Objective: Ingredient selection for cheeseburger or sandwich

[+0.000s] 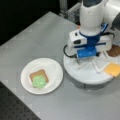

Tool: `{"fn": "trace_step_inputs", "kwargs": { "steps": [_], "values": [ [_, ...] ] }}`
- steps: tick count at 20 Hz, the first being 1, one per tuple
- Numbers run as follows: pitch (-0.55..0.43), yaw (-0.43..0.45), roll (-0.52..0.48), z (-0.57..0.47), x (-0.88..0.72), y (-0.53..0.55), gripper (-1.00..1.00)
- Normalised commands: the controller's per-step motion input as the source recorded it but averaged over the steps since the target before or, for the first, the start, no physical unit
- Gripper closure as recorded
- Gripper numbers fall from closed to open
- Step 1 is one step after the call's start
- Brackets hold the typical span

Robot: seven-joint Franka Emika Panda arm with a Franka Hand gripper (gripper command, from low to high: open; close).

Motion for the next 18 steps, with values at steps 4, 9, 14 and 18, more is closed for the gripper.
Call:
{"fn": "trace_step_inputs", "kwargs": {
  "steps": [4, 9, 14, 18],
  "values": [
    [0.006, 0.105, 0.13, 0.01, -0.07, -0.16, -1.0],
    [0.011, -0.166, 0.059, 0.03, -0.07, -0.17, -1.0],
    [0.052, -0.644, -0.046, 0.12, -0.03, -0.23, -1.0],
    [0.031, -0.232, -0.021, 0.1, 0.07, -0.22, -1.0]
  ]
}}
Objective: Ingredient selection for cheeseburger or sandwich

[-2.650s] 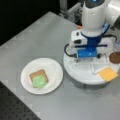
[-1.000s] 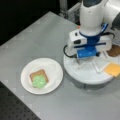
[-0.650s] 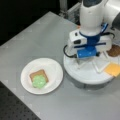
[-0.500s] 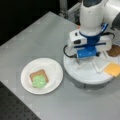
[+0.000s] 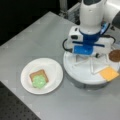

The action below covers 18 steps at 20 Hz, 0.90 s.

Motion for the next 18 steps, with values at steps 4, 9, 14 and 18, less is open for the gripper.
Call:
{"fn": "trace_step_inputs", "kwargs": {
  "steps": [4, 9, 14, 18],
  "values": [
    [0.002, -0.029, -0.016, 0.07, 0.13, -0.25, -1.0],
    [0.005, 0.008, 0.002, 0.07, 0.14, -0.29, -1.0],
    [0.037, 0.005, -0.027, 0.2, 0.16, -0.32, -1.0],
    [0.104, -0.003, -0.062, 0.48, 0.19, -0.35, -1.0]
  ]
}}
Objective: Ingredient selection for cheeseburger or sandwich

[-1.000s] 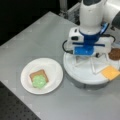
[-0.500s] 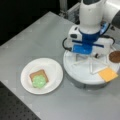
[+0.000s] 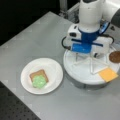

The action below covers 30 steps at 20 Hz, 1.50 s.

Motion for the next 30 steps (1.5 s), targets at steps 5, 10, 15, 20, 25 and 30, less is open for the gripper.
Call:
{"fn": "trace_step_inputs", "kwargs": {
  "steps": [5, 10, 15, 20, 25, 30],
  "values": [
    [0.184, 0.063, -0.035, 0.5, 0.22, -0.2, -1.0],
    [0.197, 0.147, -0.036, 0.19, 0.21, -0.1, -1.0],
    [0.169, 0.077, 0.017, 0.0, 0.14, -0.19, -1.0],
    [0.104, -0.189, 0.08, -0.01, 0.09, -0.25, -1.0],
    [0.081, -0.24, -0.003, 0.02, 0.03, -0.2, -1.0],
    [0.122, -0.16, -0.021, -0.02, -0.06, -0.13, -1.0]
  ]
}}
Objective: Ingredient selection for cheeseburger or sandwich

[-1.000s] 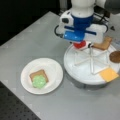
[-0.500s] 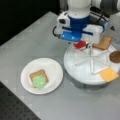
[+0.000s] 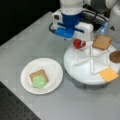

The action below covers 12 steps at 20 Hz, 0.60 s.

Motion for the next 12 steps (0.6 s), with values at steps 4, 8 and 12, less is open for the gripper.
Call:
{"fn": "trace_step_inputs", "kwargs": {
  "steps": [4, 8, 12],
  "values": [
    [0.168, -0.078, -0.04, -0.1, -0.11, -0.06, -1.0],
    [0.146, -0.062, -0.058, -0.17, -0.19, -0.05, -1.0],
    [0.06, -0.027, 0.0, -0.17, -0.22, -0.08, -1.0]
  ]
}}
